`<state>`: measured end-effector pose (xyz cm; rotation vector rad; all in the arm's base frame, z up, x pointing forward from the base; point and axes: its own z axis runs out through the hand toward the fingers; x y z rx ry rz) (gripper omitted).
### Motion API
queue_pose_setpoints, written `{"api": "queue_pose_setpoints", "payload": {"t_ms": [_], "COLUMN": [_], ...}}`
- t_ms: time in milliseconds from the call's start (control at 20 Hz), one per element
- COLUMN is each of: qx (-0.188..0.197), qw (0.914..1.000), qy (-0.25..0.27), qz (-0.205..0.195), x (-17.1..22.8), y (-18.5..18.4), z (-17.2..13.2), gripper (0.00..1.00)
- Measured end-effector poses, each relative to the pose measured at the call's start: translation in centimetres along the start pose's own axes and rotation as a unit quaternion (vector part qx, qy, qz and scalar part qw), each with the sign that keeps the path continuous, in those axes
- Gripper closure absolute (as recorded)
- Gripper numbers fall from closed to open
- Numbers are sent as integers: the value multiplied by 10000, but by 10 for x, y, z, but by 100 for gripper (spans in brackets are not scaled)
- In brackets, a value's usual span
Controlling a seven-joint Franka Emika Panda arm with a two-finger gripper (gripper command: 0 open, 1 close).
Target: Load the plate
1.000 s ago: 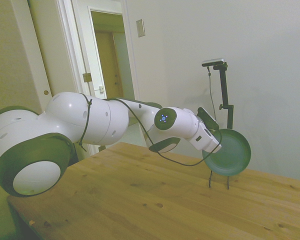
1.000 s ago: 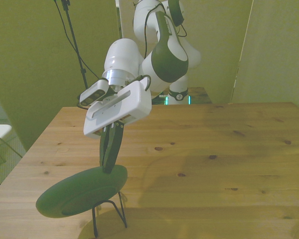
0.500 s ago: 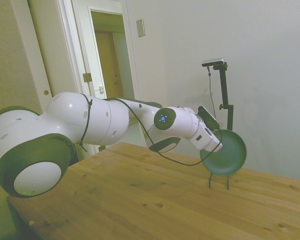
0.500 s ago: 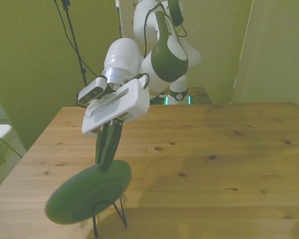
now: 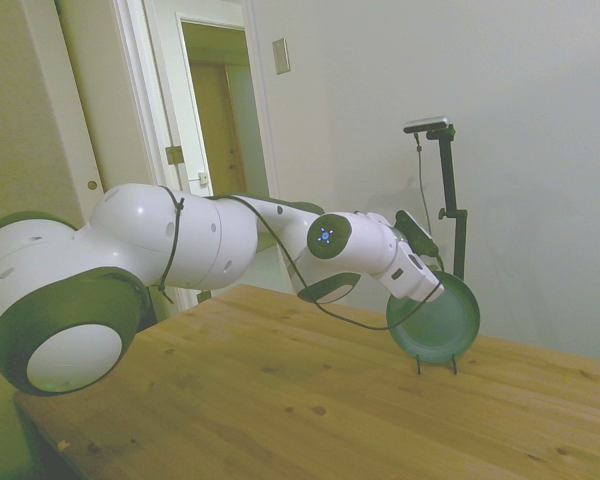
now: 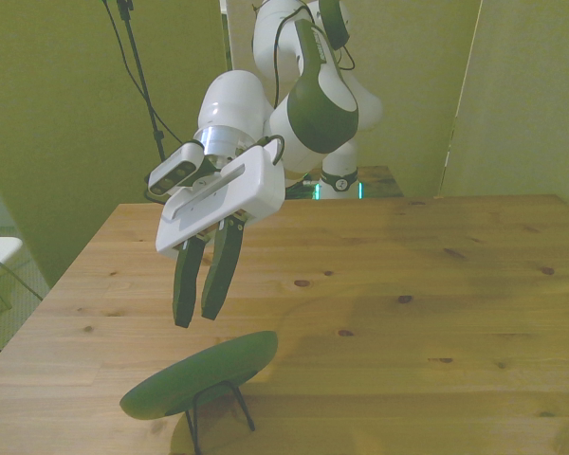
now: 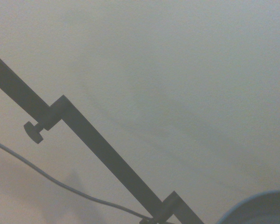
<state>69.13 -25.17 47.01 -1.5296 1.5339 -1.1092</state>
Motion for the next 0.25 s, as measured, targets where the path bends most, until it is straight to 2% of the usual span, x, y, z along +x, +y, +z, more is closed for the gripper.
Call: {"api": "queue_pose_setpoints", "payload": {"t_ms": [200,250], "qx": [-74,-214], "qw": [9995,9988], "qy": [-238,-336], "qz": [217,299], "x": [-5,-6], "y": [-40,-49], "z": [-29,-40], "gripper": [0,0]}}
